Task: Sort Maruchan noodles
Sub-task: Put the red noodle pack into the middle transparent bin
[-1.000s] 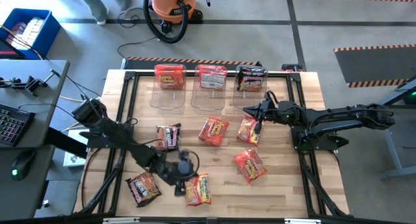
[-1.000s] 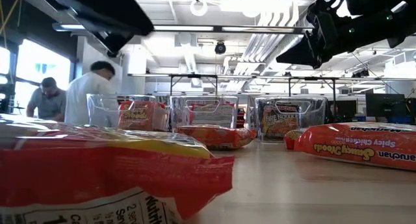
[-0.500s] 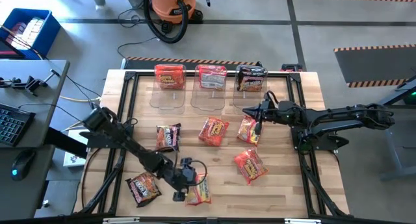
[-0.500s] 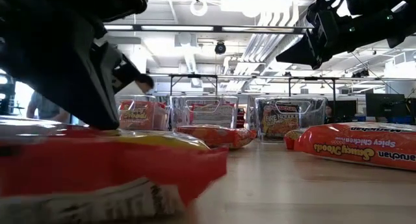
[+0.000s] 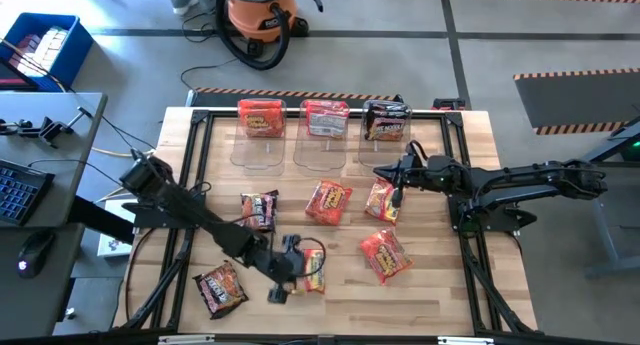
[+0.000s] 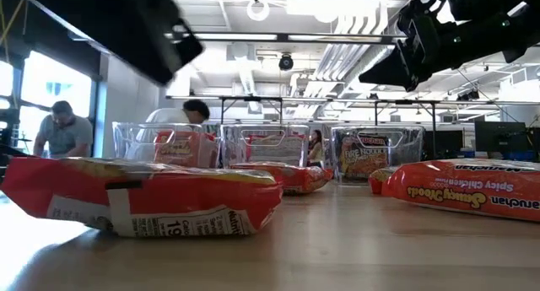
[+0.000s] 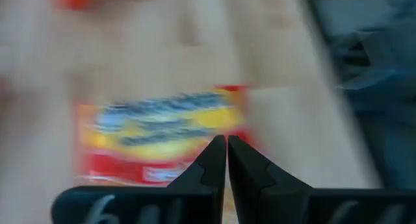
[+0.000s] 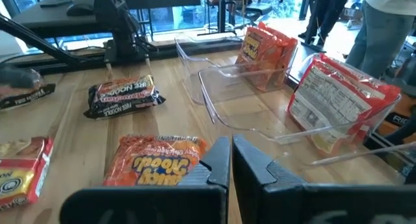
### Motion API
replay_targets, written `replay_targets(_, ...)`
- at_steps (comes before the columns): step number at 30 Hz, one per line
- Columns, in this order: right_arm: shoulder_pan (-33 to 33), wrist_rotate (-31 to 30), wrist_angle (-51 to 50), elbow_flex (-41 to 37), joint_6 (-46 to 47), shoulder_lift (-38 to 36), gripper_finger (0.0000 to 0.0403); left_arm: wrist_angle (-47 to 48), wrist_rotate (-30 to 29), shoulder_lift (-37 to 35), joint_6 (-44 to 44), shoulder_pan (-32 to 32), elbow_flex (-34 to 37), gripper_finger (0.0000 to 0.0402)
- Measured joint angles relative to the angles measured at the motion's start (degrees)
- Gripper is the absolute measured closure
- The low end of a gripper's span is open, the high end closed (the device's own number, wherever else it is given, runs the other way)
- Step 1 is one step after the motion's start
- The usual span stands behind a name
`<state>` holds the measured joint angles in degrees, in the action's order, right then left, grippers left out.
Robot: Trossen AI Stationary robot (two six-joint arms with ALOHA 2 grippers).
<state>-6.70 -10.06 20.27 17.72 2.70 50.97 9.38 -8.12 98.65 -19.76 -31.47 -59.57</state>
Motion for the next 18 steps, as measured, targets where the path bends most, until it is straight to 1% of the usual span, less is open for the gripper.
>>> replay_targets(2, 0.00, 0.02, 0.32, 0.00, -0.06, 0.00, 0.0403, -0.35, 3.67, -0.03, -2.90, -0.91, 0.15, 0.0392)
replay_targets(4, 0.00, 0.01, 0.25, 0.00, -0.11, -0.05, 0.0403, -1.02, 4.64, 1.11, -5.28, -1.74, -0.04, 0.0392)
replay_targets(6, 0.01, 0.02, 0.16, 0.00, -0.11, -0.01, 0.0403, 0.53, 4.61, 2.60, -6.93, -2.47, 0.20, 0.0392)
replay_targets(11, 0.00, 0.00, 0.00, 0.00, -0.08, -0.02, 0.0403, 0.09, 4.56, 6.03, -9.38, -2.77, 0.06, 0.0392)
replay_targets(12, 0.01, 0.00, 0.25, 0.00, -0.10, -0.04, 0.0403, 1.46, 4.65, 6.34, -9.60, -2.77, 0.04, 0.0392)
replay_targets(18, 0.00, 0.00, 0.32, 0.00, 0.02, 0.04, 0.0403, 8.28, 3.91, 5.16, -11.14, -2.74, 0.13, 0.0392)
